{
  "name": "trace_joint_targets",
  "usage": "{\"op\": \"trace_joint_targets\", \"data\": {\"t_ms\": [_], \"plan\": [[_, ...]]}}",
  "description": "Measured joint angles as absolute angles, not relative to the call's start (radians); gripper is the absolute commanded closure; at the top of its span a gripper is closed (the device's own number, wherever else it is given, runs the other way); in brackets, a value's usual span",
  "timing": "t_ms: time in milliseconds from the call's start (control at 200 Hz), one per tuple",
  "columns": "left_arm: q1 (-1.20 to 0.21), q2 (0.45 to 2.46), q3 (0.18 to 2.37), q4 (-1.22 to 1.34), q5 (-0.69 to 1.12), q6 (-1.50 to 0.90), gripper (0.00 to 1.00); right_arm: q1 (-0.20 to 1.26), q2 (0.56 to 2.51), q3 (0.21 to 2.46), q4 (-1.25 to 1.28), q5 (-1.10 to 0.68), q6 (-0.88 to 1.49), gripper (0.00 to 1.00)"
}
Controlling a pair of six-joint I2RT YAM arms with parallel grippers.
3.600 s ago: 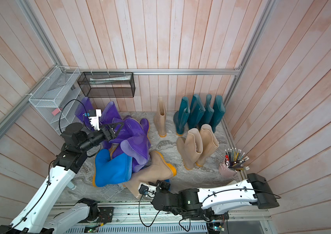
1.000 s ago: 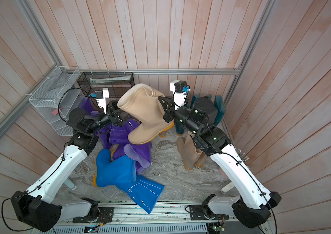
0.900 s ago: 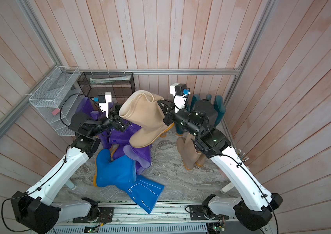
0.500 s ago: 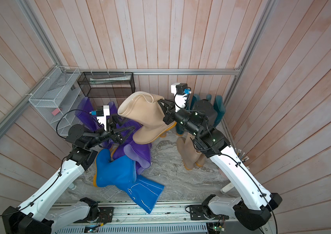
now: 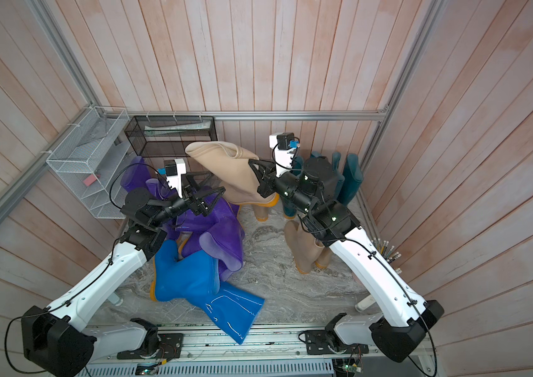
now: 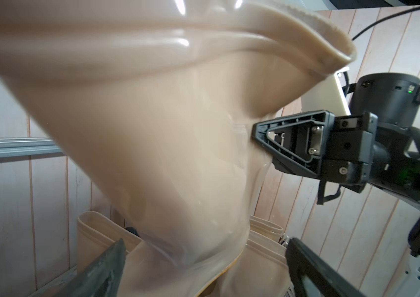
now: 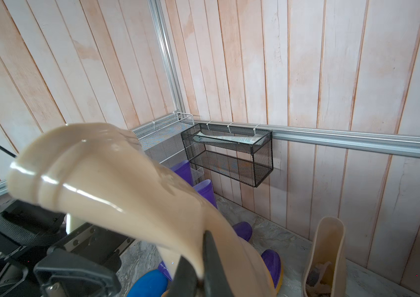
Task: Match and arrange rain boots in pairs
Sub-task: Pick up the rain boot at the center of the board.
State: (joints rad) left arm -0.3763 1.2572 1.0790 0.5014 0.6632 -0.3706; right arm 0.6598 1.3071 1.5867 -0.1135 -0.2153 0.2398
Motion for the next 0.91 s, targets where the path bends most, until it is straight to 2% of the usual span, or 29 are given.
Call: {"op": "trace_joint_targets", "data": {"t_ms": [260,430,480,565,655,705,820,905], "plan": [[-0.376,1.253,1.061,0.566,0.584,-0.369,0.00,0.657,1.288,1.584,-0.113,-0.253,0.243,1.00],[-0.376,1.271,1.058,0.647,0.602,-0.393,0.00,0.648,1.284,1.578,-0.100,-0.311,0.270,1.00],[-0.376,1.290,1.058,0.691,0.620,-0.416,0.04,0.638,1.284,1.573,-0.091,-0.332,0.286,1.00],[-0.376,1.332,1.058,0.776,0.663,-0.468,0.24,0.610,1.284,1.554,-0.066,-0.376,0.318,1.00],[-0.377,1.384,1.063,0.862,0.714,-0.543,0.63,0.570,1.287,1.529,-0.040,-0.426,0.369,1.00],[-0.379,1.408,1.065,0.897,0.736,-0.576,0.80,0.550,1.293,1.520,-0.023,-0.453,0.394,1.00],[-0.379,1.438,1.069,0.927,0.764,-0.615,1.00,0.519,1.315,1.510,0.023,-0.515,0.450,1.00],[-0.373,1.438,1.073,0.928,0.778,-0.619,1.00,0.506,1.325,1.503,0.054,-0.555,0.481,1.00]]}}
